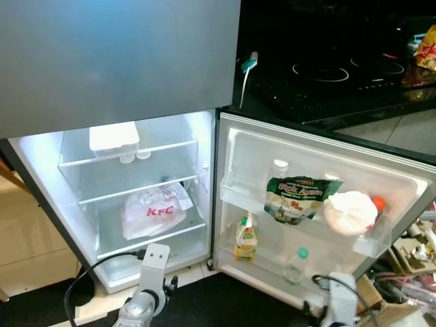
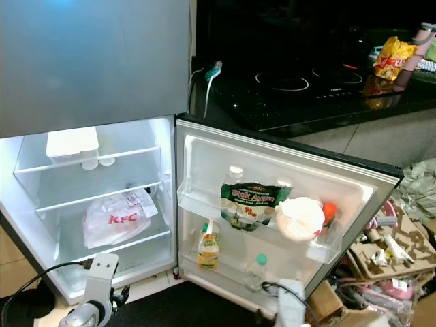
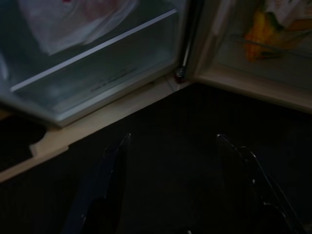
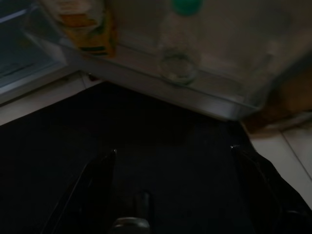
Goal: Restocking fridge
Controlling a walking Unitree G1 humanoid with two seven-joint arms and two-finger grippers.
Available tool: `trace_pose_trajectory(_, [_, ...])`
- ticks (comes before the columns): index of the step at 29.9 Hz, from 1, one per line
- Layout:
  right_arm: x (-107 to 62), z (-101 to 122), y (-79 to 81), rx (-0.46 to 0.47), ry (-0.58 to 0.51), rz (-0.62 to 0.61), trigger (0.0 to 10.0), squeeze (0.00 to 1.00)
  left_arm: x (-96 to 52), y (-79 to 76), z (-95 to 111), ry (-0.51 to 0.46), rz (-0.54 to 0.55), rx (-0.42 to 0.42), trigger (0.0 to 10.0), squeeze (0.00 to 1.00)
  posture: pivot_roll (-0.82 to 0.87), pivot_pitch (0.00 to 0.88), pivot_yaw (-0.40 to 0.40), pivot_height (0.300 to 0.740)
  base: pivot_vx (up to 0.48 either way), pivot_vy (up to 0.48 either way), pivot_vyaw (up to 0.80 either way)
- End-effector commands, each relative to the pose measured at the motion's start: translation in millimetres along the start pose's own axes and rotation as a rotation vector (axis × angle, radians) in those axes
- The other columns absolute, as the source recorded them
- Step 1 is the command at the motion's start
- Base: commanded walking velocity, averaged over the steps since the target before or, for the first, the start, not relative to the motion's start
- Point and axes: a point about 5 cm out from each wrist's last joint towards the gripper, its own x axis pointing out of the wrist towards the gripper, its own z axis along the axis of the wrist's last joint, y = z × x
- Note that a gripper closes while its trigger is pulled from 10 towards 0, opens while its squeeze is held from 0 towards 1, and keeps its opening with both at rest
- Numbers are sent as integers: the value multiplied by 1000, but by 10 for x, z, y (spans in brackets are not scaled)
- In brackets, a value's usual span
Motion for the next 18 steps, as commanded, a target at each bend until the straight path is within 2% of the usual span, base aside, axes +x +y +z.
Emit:
trace_pose_trajectory(1, [2, 20, 1, -7, -14, -15, 10000, 0, -4, -66, -62, 24, -11, -16, 10000, 0, 6, 0, -31, 738, 0, 0, 0])
trace_pose_trajectory(2, [6, 18, 93, -13, -14, -6, 10000, 0, -7, -54, -71, 29, 2, -14, 10000, 0, 6, 0, -31, 738, 0, 0, 0])
trace_pose_trajectory(3, [6, 18, 93, -13, -14, -6, 10000, 0, -7, -54, -71, 29, 2, -14, 10000, 0, 6, 0, -31, 738, 0, 0, 0])
trace_pose_trajectory(4, [8, 18, 167, -24, -13, 3, 10000, 0, -11, -41, -81, 32, 8, -10, 10000, 0, 6, 0, -30, 738, 0, 0, 0])
trace_pose_trajectory(6, [8, 18, 167, -24, -13, 3, 10000, 0, -11, -41, -81, 32, 8, -10, 10000, 0, 6, 0, -30, 738, 0, 0, 0])
trace_pose_trajectory(9, [16, 47, 229, -126, -12, 30, 10000, 0, -32, 17, -97, 30, 7, 22, 10000, 0, 3, 0, -29, 738, 0, 0, 0])
trace_pose_trajectory(10, [16, 47, 229, -126, -12, 30, 10000, 0, -32, 17, -97, 30, 7, 22, 10000, 0, 3, 0, -29, 738, 0, 0, 0])
trace_pose_trajectory(12, [27, 116, 141, -196, -22, 49, 10000, 0, -40, 32, -98, 22, 5, 14, 10000, 0, 3, 0, -29, 738, 0, 0, 0])
trace_pose_trajectory(14, [30, 141, 105, -218, -24, 53, 10000, 0, -41, 35, -98, 19, 5, 9, 10000, 0, 3, 0, -29, 738, 0, 0, 0])
trace_pose_trajectory(15, [30, 193, -37, -234, -30, 63, 10000, 0, -42, 39, -93, 13, 8, 7, 10000, 0, 1, 0, -30, 738, 0, 0, 0])
trace_pose_trajectory(16, [30, 193, -37, -234, -30, 63, 10000, 0, -42, 39, -93, 13, 8, 7, 10000, 0, 1, 0, -30, 738, 0, 0, 0])
trace_pose_trajectory(17, [18, 306, -248, -283, -46, 89, 10000, 0, -42, 41, -88, 7, 13, 2, 10000, 0, 1, 0, -30, 738, 0, 0, 0])
trace_pose_trajectory(18, [13, 349, -298, -304, -54, 100, 10000, 0, -42, 40, -88, 7, 14, 1, 10000, 0, 1, 0, -30, 738, 0, 0, 0])
